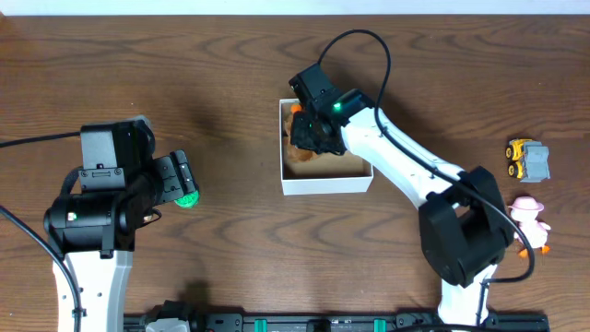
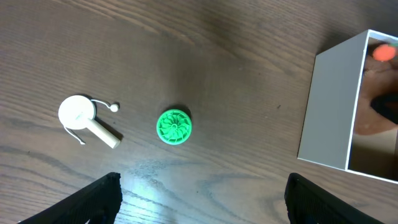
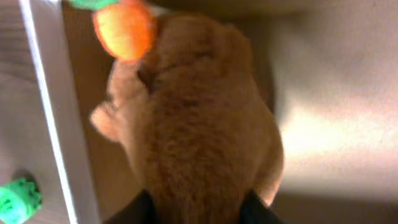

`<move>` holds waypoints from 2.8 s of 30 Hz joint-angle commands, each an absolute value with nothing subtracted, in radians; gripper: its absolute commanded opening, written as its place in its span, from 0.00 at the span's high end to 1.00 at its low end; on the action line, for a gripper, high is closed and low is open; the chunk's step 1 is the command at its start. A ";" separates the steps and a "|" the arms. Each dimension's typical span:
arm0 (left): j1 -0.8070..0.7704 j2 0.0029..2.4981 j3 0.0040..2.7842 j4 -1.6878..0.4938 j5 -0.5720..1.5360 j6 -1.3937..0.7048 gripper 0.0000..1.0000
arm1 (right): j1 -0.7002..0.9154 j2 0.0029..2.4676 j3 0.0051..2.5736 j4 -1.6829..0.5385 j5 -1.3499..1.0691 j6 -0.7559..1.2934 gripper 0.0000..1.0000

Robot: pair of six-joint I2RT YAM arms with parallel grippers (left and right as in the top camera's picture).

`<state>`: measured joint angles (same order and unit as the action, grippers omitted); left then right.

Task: Pack container
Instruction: 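Carry the capybara into the box and open the right gripper, then move the right gripper to the yellow toy truck and grasp it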

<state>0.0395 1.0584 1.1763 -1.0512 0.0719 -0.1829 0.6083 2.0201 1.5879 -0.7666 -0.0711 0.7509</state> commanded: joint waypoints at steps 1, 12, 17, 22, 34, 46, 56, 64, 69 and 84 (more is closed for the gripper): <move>0.045 1.058 1.192 -1.055 0.068 -0.178 0.16 | 0.619 2.030 1.589 -0.759 -0.064 0.755 0.53; 0.045 1.058 1.192 -1.055 0.067 -0.178 0.16 | 0.612 1.992 1.592 -0.748 -0.047 0.724 0.53; 0.045 1.058 1.192 -1.055 0.068 -0.178 0.16 | 0.586 1.905 1.617 -0.746 -0.011 0.647 0.48; 0.045 1.058 1.192 -1.055 0.068 -0.178 0.16 | 0.522 1.766 1.622 -0.783 0.050 0.603 0.44; 0.045 1.058 1.192 -1.055 0.068 -0.178 0.16 | -0.024 1.488 1.622 -1.159 0.287 0.456 0.01; 0.045 1.058 1.192 -1.055 0.068 -0.178 0.15 | -0.441 1.737 1.619 -1.141 0.168 -0.055 0.01; 0.045 1.058 1.192 -1.053 0.067 -0.178 0.15 | -0.500 1.963 1.619 -1.133 0.122 -0.092 0.01; 0.045 1.066 1.192 -1.041 0.067 -0.178 0.15 | -0.501 2.042 1.619 -1.091 0.086 -0.091 0.01; 0.045 1.088 1.192 -1.041 0.067 -0.178 0.15 | -0.505 2.062 1.618 -1.069 0.036 -0.091 0.01; 0.045 1.101 1.192 -1.047 0.068 -0.178 0.15 | -0.506 2.078 1.617 -1.044 -0.020 -0.113 0.37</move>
